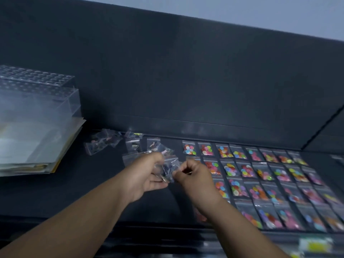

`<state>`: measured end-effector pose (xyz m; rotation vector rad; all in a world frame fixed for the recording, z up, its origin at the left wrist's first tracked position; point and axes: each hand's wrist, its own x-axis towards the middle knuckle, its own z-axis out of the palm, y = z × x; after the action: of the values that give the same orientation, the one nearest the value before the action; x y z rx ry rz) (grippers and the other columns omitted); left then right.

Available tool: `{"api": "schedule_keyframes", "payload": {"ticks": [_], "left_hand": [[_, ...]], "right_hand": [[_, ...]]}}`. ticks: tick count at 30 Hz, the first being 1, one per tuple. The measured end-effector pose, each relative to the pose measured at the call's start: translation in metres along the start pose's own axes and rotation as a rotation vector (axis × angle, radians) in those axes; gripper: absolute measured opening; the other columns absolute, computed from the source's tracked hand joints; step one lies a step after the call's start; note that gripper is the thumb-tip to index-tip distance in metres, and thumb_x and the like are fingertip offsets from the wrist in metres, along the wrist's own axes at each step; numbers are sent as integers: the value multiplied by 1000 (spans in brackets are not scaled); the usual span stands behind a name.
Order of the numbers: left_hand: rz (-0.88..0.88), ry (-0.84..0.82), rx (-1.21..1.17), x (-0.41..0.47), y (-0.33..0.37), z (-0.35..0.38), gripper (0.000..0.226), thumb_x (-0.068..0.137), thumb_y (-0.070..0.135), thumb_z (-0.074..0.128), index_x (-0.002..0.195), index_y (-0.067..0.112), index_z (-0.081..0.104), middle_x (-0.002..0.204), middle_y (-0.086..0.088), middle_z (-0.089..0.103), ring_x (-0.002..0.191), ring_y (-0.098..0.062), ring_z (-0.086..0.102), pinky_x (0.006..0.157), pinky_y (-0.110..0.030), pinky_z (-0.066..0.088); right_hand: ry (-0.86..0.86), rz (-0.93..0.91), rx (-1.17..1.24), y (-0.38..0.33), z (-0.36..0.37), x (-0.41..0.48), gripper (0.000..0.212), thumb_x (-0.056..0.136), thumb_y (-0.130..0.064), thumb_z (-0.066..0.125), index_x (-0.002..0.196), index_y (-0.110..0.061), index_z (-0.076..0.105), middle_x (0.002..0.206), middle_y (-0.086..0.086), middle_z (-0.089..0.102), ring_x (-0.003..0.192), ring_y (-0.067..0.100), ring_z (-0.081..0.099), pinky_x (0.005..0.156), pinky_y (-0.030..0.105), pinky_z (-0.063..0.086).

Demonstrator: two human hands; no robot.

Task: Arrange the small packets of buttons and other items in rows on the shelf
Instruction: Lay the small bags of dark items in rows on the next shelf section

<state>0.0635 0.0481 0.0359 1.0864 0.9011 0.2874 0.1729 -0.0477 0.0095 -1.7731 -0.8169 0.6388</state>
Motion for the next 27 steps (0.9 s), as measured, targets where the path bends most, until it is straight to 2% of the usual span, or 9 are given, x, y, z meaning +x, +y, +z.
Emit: {"api": "schedule_keyframes", "payload": {"ticks": [3,5,7,11,14,16,21,24,27], "left_hand": [[54,-54,77,-7,-7,30,39,82,36,69,113,13,62,109,-15,67,90,-28,69,67,-33,57],[99,-53,125,-12,-15,55,26,81,25,73,101,11,63,101,-12,70,85,-25,68,64,-32,55],[108,-64,125,-18,-23,85,10,84,11,69,92,11,63,91,-11,71,77,-22,66,63,-32,54],[99,-104,75,-32,-43,161,12,86,2,64,96,8,60,87,-10,71,70,-21,65,63,-34,54],[80,-189,24,-47,-62,226,13,87,0,62,95,10,62,83,-10,72,68,-23,66,61,-35,55],[76,-253,42,-56,-75,269,16,86,1,63,101,9,63,80,-7,73,63,-19,67,59,-32,54],[87,-378,108,-78,-106,366,19,86,0,62,103,8,62,85,-10,71,61,-16,66,52,-27,53],[105,-424,161,-88,-121,418,17,84,-3,62,98,7,62,87,-11,69,60,-16,65,53,-27,53],[112,-444,206,-94,-134,465,16,82,-4,64,90,9,60,86,-12,67,62,-19,63,52,-26,53]], "right_hand": [[38,-26,-59,5,-29,-16,22,80,-12,69,65,-16,54,58,-2,57,55,12,52,54,28,49],[49,-27,-56,10,-51,-29,22,77,-11,71,64,-15,54,60,1,58,58,15,54,62,36,52],[78,-21,-29,16,-80,-45,23,76,-8,73,64,-13,55,58,0,56,56,11,51,57,29,47],[136,77,252,31,-153,-84,24,90,-16,59,69,-6,57,57,6,52,55,16,47,48,21,42],[215,105,336,49,-215,-113,25,95,-13,52,70,-9,59,60,3,59,61,19,57,57,27,49],[250,122,340,63,-256,-133,10,90,-4,56,84,-11,56,69,4,58,64,19,56,60,29,48],[229,287,418,96,-352,-180,42,84,3,57,121,-13,47,86,10,61,66,20,55,59,29,41],[231,276,363,112,-398,-205,29,81,7,55,103,-10,62,74,5,64,59,14,55,57,26,39],[325,271,367,127,-438,-224,19,81,9,55,81,-9,60,62,3,59,50,12,50,59,27,41]]}}
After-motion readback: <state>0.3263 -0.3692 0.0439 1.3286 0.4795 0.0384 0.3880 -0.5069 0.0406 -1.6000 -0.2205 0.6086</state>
